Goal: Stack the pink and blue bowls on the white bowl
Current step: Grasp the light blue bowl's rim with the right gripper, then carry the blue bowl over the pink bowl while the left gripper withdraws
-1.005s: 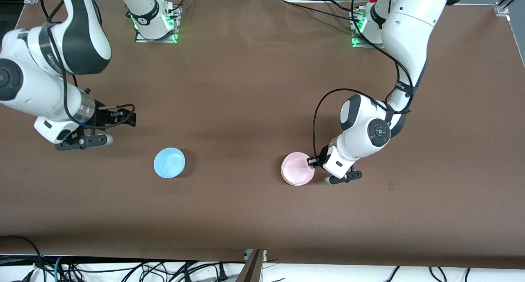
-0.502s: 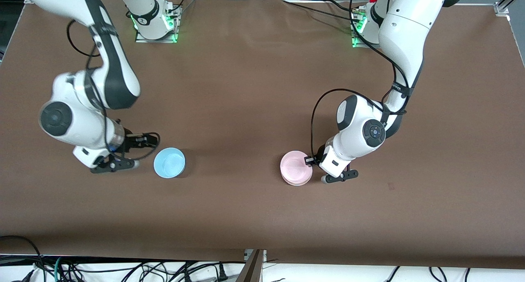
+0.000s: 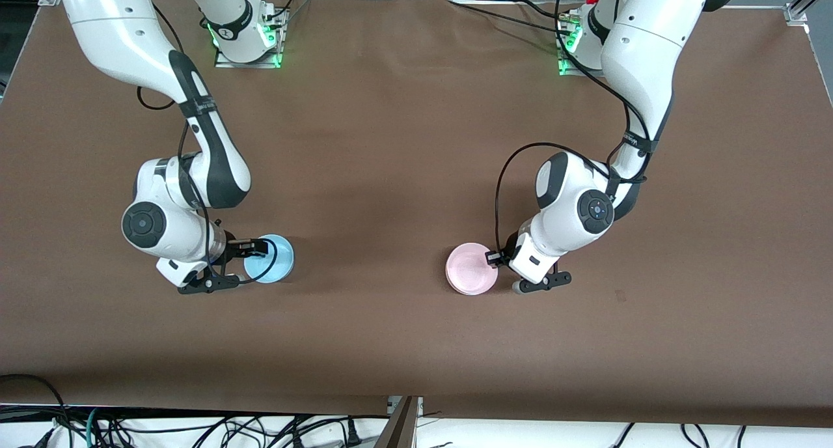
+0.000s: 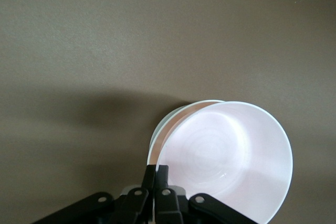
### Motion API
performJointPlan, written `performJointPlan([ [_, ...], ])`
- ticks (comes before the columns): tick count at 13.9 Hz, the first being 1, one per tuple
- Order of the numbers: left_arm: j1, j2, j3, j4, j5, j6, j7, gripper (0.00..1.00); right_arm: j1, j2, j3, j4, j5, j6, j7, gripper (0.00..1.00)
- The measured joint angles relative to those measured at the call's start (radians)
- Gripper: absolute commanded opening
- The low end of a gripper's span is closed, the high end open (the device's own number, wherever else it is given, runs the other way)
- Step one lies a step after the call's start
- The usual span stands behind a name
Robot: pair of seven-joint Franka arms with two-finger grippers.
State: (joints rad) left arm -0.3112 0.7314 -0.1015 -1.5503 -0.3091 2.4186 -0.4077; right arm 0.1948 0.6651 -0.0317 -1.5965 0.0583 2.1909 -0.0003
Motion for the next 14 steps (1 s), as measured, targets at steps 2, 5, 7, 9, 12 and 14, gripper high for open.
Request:
performJointPlan([
  [2,0.0,0.002,0.0,0.0,0.01,0.0,0.0,0.0,-0.001,0.01,0.0,-0.002,0.0,-0.001,0.0,0.56],
  [5,0.0,0.013,0.0,0.0,0.013,0.0,0.0,0.0,-0.001,0.012,0.0,-0.013,0.0,-0.001,0.0,0.39],
  [7,0.0,0.024,0.0,0.0,0.013,0.001,0.0,0.04,-0.001,0.012,0.0,-0.015,0.0,-0.001,0.0,0.38],
  [9,0.0,0.026,0.002,0.0,0.013,0.003,-0.001,0.65,-0.001,0.014,0.0,-0.016,0.0,-0.001,0.0,0.23],
  [12,0.0,0.026,0.002,0.003,0.013,0.005,-0.016,1.0,-0.001,0.022,0.0,-0.016,0.0,0.0,0.0,0.01],
  [14,0.001,0.019,0.003,0.028,0.013,-0.017,-0.061,1.0,-0.003,0.023,0.0,-0.015,0.0,0.002,0.0,0.0],
])
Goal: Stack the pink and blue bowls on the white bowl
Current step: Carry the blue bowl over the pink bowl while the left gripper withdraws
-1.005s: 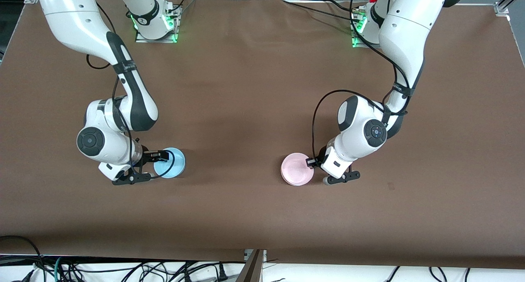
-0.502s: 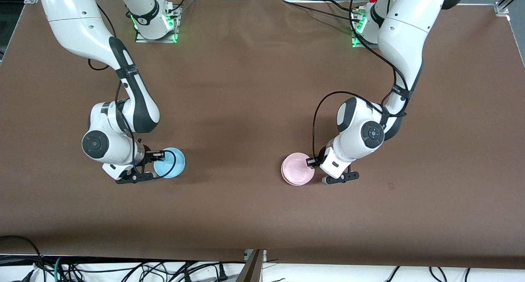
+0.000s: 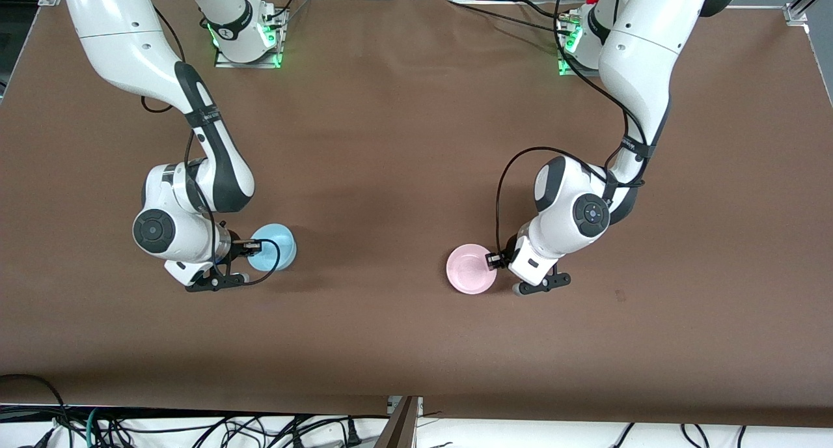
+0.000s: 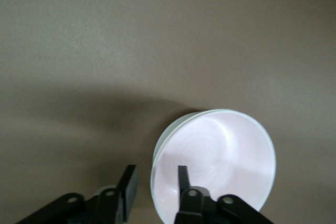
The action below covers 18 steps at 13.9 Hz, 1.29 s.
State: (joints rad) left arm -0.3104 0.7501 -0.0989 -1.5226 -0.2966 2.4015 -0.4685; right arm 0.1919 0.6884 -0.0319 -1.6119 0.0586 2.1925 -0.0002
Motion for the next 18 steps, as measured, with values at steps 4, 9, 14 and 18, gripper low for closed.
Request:
performJointPlan([
  [4,0.014,-0.081,0.038,0.082,0.001,-0.265,-0.036,1.0,0.001,-0.003,0.001,0.041,0.034,-0.031,0.003,0.0],
  [9,0.144,-0.303,0.1,0.105,0.248,-0.581,0.146,1.0,0.096,-0.001,0.013,0.221,0.101,-0.222,0.31,0.0],
  [14,0.281,-0.495,0.101,0.104,0.293,-0.809,0.22,1.0,0.306,0.071,0.016,0.405,0.178,-0.213,0.812,0.0],
  [18,0.346,-0.553,0.095,0.097,0.293,-0.863,0.307,1.0,0.414,0.214,0.017,0.566,0.183,-0.046,1.126,0.0],
])
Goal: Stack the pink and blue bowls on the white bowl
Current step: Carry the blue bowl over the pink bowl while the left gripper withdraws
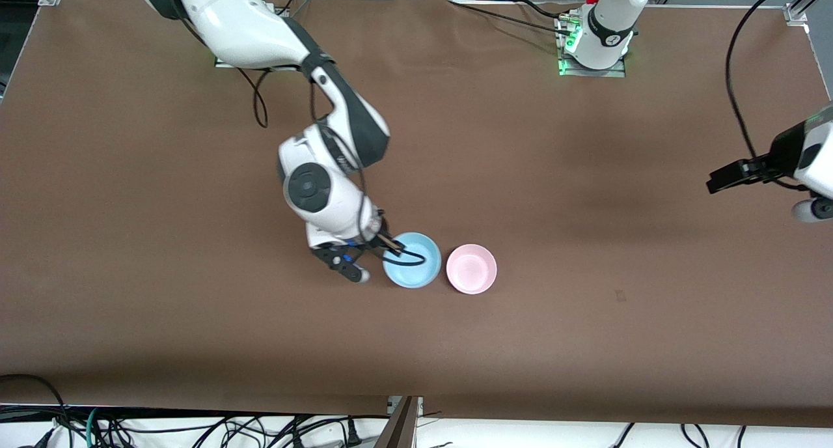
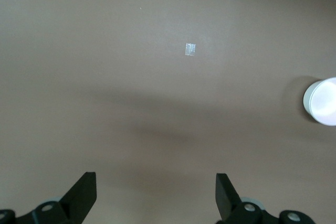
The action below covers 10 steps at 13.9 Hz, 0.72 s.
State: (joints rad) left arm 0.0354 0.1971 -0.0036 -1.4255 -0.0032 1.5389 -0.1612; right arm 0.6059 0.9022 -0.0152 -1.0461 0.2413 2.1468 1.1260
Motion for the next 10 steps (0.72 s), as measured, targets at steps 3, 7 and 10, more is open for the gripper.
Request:
performJointPlan([
  [3,0.021,-0.007,-0.015,-0.014,0.0,-0.035,0.065,1.0,0.052,0.079,0.0,0.035,0.0,0.192,0.142,0.0],
  [7,0.04,-0.005,-0.06,-0.022,0.0,-0.053,0.078,1.0,0.086,0.138,-0.001,0.071,0.0,0.321,0.255,0.0],
  [10,0.043,0.0,-0.06,-0.024,0.0,-0.057,0.08,1.0,0.104,0.151,-0.001,0.08,0.001,0.373,0.315,0.0],
])
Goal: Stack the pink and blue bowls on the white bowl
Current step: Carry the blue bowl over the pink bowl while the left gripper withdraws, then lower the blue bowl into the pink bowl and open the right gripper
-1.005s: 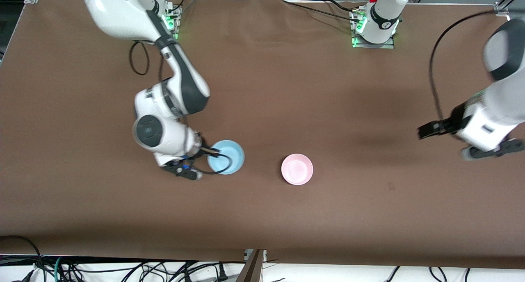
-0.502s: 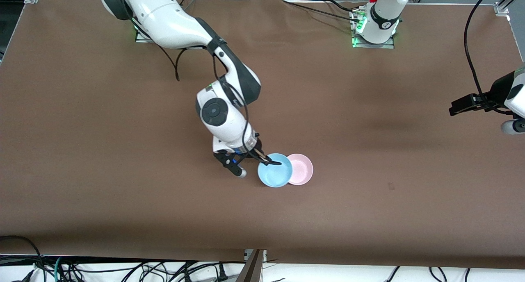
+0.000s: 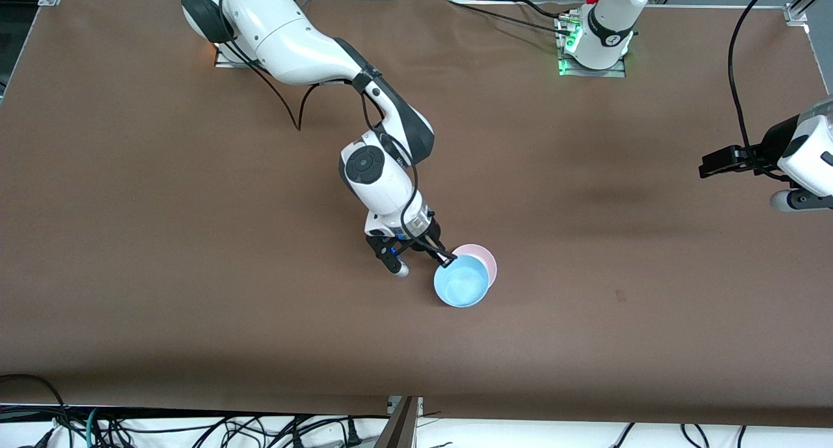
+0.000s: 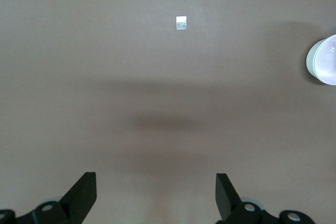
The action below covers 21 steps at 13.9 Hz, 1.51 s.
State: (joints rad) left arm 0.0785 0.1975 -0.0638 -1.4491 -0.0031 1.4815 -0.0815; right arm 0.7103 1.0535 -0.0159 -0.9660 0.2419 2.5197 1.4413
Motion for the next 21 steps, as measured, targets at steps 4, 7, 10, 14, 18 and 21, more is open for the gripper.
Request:
performJointPlan([
  [4,-0.002,0.014,-0.009,0.0,0.0,0.0,0.003,1.0,0.045,0.006,0.0,0.0,0.0,0.011,0.041,0.0],
  [7,-0.003,0.026,-0.015,0.006,0.0,0.003,0.003,1.0,0.057,0.01,0.0,0.0,0.0,-0.019,0.043,0.0],
  [10,0.004,0.034,-0.011,0.023,0.0,0.004,0.004,1.0,0.057,0.013,-0.008,0.0,0.0,-0.029,0.042,0.0],
  [14,0.006,0.037,-0.012,0.025,0.0,0.004,0.009,1.0,0.056,0.031,-0.012,0.0,0.0,-0.03,0.031,0.0],
  [18,0.001,0.039,-0.017,0.026,0.0,0.004,0.009,1.0,0.056,0.035,-0.012,0.0,-0.002,-0.033,0.021,0.0],
  [21,0.001,0.044,-0.017,0.029,0.0,0.005,0.009,1.0,0.056,0.036,-0.012,0.0,-0.007,-0.04,0.01,0.0],
])
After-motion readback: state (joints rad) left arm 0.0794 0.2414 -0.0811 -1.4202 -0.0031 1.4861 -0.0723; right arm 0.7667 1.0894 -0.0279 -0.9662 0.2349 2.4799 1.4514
